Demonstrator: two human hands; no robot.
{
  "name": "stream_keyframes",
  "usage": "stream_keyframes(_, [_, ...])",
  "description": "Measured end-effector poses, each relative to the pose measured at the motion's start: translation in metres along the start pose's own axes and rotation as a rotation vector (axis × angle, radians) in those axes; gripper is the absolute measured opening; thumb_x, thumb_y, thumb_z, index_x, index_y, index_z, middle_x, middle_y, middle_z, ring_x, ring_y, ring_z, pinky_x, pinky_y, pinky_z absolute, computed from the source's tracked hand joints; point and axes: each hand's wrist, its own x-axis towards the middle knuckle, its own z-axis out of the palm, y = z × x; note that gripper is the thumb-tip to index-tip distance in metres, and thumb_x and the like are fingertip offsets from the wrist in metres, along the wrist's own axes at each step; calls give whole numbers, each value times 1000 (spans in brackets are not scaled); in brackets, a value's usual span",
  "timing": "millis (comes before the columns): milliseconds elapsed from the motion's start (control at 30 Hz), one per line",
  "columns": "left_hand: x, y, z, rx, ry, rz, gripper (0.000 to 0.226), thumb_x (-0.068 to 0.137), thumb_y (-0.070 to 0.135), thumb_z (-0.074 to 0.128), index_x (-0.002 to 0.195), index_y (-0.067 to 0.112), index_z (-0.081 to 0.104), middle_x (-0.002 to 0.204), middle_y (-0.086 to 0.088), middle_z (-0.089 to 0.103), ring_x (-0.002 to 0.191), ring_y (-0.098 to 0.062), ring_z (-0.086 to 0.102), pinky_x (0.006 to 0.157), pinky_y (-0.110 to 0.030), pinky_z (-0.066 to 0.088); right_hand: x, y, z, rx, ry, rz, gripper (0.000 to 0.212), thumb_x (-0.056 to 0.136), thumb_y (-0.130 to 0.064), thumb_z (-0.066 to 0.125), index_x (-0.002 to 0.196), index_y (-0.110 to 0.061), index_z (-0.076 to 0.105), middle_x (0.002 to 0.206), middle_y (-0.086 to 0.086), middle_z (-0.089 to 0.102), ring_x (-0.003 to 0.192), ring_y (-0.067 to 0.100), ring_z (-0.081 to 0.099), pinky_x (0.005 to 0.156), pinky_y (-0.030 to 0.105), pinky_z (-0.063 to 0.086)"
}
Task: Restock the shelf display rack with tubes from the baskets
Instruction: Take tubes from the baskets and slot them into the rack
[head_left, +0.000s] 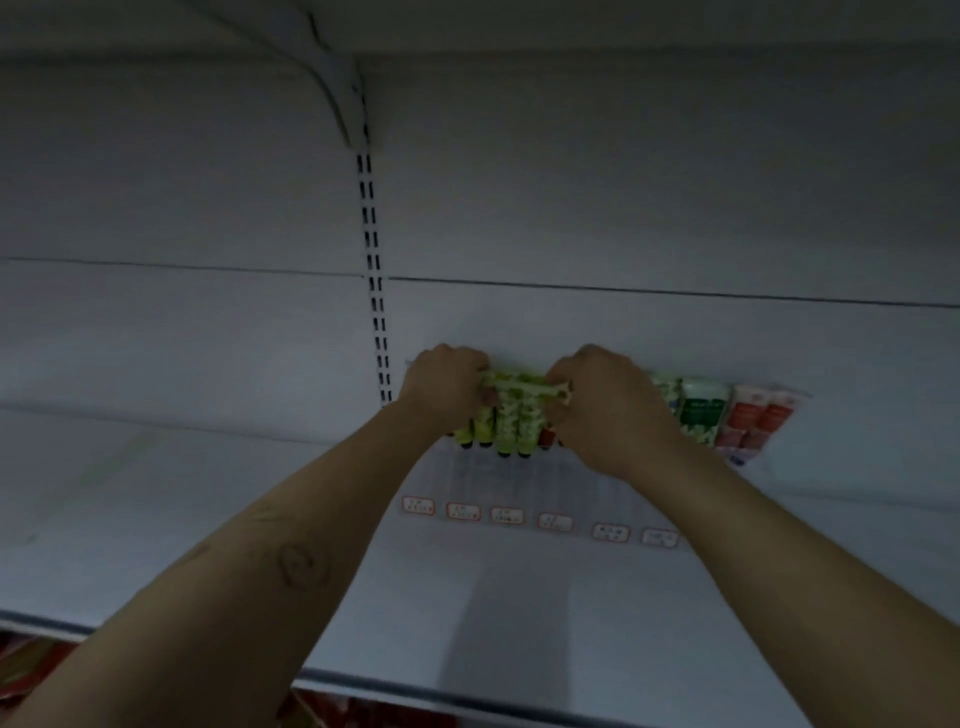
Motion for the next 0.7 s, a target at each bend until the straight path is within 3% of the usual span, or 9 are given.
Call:
stream_keyframes(100, [-2,3,-5,-14,-51,-10,29,85,35,65,99,9,63,96,-12,64,92,-28,57,67,-28,39,-6,2,0,-14,-45,8,29,95,-27,54,115,-8,63,115,10,56,102,24,55,82,34,48])
stream_keyframes(267, [1,0,-1,13,-14,-2,16,80,23,67,74,16,55,83,-11,66,70,-19,50,60,-26,36,34,-13,25,-5,-9,-52,32,89,-37,62,109,-13,64,105,9,59,96,26,57,74,32,43])
stream_keyframes(400, [12,-3,4,112,27,39,17,81,27,67,74,15,56,84,-8,64,71,-15,43,61,-26,32,55,-9,48,5,-29,-47,20,89,-26,59,101,-12,66,99,11,66,92,29,62,69,30,41])
stream_keyframes(567, [18,-12,13,97,48,155,13,81,21,64,78,8,62,80,-11,64,70,-18,43,62,-27,34,56,4,66,190,93,-29,32,81,-33,54,86,-7,71,88,17,70,81,34,62,68,31,37])
stream_keyframes(700, [17,-19,23,-8,180,282,15,69,21,60,60,14,50,60,-14,60,57,-18,40,55,-30,39,62,9,76,247,143,15,8,74,-13,69,75,-5,68,76,15,68,69,28,59,59,28,37])
